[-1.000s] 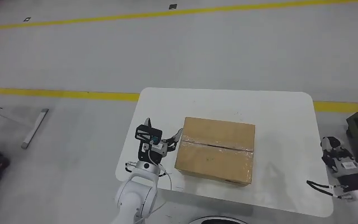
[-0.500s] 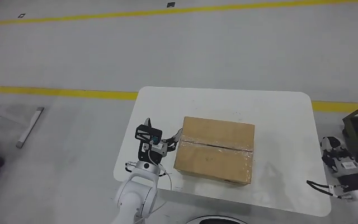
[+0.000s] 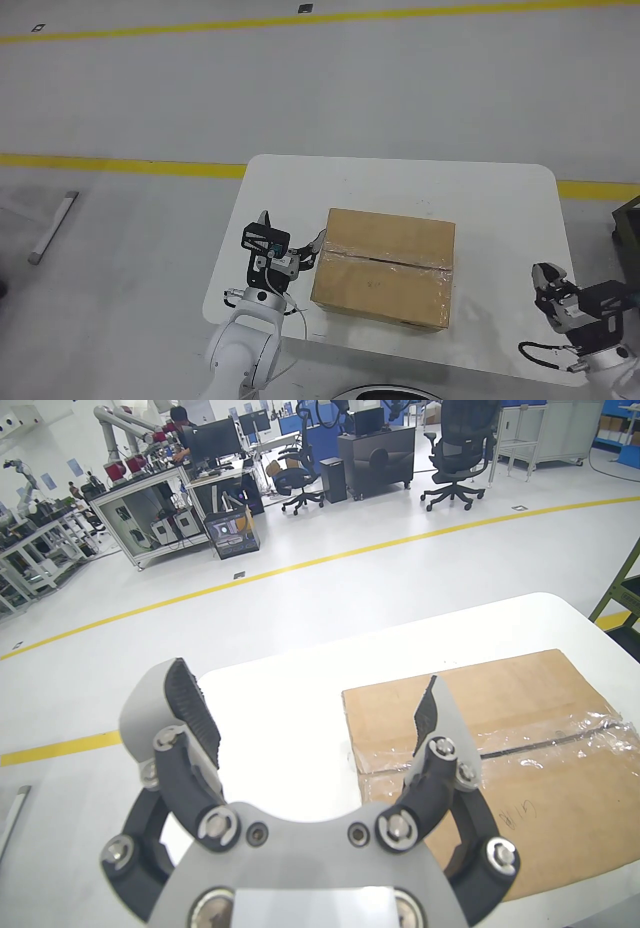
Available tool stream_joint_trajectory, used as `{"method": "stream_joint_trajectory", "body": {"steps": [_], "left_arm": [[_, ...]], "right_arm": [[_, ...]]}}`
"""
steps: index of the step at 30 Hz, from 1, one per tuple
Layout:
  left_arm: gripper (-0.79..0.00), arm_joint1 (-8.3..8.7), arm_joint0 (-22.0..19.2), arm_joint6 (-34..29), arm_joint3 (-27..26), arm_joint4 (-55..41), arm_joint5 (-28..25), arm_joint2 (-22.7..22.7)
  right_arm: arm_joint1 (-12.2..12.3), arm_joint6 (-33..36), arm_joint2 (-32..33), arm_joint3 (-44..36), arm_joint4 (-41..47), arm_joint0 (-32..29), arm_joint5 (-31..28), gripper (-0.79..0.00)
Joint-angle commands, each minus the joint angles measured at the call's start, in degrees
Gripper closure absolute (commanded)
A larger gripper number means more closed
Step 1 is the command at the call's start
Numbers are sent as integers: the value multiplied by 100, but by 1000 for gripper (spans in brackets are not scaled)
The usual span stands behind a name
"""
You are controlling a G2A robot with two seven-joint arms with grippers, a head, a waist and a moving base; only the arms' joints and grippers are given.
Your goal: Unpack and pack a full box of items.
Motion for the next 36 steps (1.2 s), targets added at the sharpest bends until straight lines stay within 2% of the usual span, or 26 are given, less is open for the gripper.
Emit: {"method": "stream_joint_trajectory", "body": {"steps": [1, 3, 26, 36], "left_arm": [[-785, 0, 0, 0, 0, 0, 0, 0], [-785, 0, 0, 0, 0, 0, 0, 0], [-785, 0, 0, 0, 0, 0, 0, 0], [-785, 0, 0, 0, 0, 0, 0, 0]], "right_arm": [[-9, -93, -137, 285, -82, 139, -55, 0], [-24, -79, -264, 579, -15, 301, -77, 0], [-24, -79, -264, 579, -15, 301, -77, 0], [-57, 436, -550, 592, -225, 686, 191, 0]]}}
